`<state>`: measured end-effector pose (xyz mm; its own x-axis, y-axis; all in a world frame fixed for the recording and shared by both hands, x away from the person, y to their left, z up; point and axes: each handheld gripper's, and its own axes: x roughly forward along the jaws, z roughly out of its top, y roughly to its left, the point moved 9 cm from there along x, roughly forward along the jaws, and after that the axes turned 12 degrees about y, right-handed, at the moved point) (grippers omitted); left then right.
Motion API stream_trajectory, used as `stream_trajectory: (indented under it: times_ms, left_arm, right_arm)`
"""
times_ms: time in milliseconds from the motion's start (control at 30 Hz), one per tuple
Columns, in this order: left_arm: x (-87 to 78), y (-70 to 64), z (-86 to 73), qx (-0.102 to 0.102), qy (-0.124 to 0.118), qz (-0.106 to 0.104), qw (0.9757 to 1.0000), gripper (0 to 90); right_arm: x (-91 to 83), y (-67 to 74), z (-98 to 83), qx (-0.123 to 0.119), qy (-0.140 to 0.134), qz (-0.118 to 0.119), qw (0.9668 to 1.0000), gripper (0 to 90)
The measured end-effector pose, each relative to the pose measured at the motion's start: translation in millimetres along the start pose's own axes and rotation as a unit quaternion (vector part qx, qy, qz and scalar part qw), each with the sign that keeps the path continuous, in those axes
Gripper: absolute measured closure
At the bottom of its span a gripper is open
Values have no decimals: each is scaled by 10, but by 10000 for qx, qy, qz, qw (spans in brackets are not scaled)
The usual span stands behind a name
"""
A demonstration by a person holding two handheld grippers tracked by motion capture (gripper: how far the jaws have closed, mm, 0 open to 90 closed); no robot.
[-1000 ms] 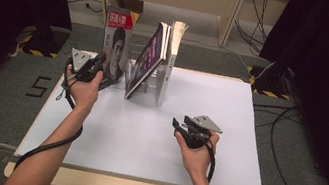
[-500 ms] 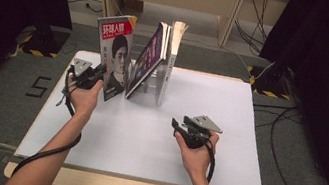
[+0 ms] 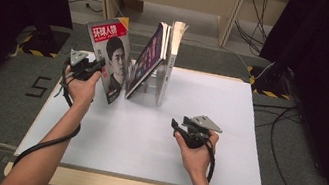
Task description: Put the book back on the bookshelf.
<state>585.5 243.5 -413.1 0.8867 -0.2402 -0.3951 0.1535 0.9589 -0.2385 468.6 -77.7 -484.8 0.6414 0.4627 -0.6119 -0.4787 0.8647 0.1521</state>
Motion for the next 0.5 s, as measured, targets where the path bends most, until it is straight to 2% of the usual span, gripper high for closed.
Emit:
stream_trajectory:
  times_ms: [67, 200, 367, 500]
  left_arm:
    - [-10, 1, 35, -150, 1, -98, 9998, 852]
    - [-72, -94, 118, 122, -179, -161, 9996, 864]
    - [-150, -206, 217, 429, -415, -103, 9982, 865]
    - [-168, -231, 332, 486, -554, -73, 9973, 865]
  right_arm:
    - [-2, -5, -2, 3, 3, -5, 10000, 497]
    - [4, -29, -26, 23, 49, -36, 10000, 500]
    - [23, -66, -74, 75, 100, -44, 9999, 506]
    - [17, -96, -85, 98, 90, -43, 9999, 508]
